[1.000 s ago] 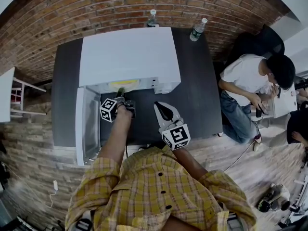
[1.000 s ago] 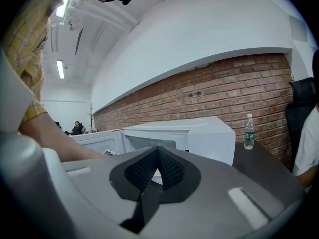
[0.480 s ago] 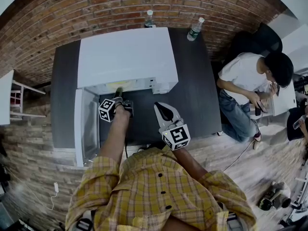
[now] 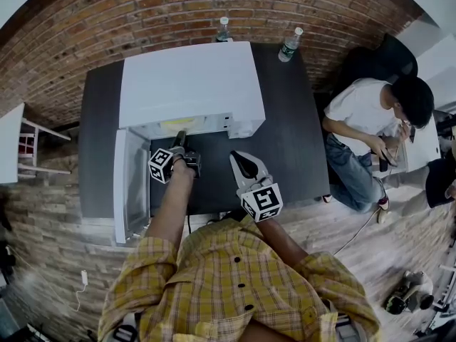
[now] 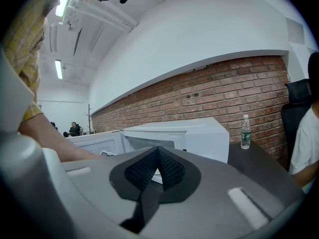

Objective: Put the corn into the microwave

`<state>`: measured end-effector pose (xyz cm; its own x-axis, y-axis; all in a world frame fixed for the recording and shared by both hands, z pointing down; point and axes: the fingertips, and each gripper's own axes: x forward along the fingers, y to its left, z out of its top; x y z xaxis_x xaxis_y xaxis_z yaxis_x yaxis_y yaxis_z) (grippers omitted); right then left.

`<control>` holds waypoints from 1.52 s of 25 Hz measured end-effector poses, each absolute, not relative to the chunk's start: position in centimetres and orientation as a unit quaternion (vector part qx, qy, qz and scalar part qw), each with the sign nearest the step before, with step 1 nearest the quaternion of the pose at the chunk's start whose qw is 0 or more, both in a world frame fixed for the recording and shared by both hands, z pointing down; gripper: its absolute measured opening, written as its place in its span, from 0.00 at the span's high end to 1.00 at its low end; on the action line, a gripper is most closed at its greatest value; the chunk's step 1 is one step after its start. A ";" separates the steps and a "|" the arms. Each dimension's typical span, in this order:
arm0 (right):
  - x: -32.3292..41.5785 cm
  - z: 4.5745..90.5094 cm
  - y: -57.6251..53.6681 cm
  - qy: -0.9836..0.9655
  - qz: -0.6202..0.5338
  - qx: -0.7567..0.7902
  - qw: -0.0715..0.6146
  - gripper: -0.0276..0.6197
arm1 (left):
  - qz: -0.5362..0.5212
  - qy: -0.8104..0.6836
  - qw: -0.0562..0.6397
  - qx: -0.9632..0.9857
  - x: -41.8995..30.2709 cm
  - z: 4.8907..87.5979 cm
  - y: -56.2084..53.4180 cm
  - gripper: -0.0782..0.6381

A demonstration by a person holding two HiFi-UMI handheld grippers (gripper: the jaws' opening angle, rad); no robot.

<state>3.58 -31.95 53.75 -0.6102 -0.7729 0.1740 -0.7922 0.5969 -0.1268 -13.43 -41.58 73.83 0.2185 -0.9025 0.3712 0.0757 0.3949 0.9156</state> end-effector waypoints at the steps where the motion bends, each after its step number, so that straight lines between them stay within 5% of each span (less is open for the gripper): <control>1: 3.6 53.7 -31.8 -0.892 0.096 0.439 0.050 0.95 | -0.367 -0.503 0.665 0.413 -13.3 73.6 -41.3 0.64; 19: 2.4 52.0 -28.1 -0.894 0.076 0.438 0.049 0.95 | -0.390 -0.453 0.640 0.483 -12.0 66.3 -36.4 0.89; 38: 2.5 51.5 -24.0 -0.888 0.093 0.449 0.035 0.95 | -0.335 -0.412 0.592 0.606 -10.0 59.5 -29.1 0.90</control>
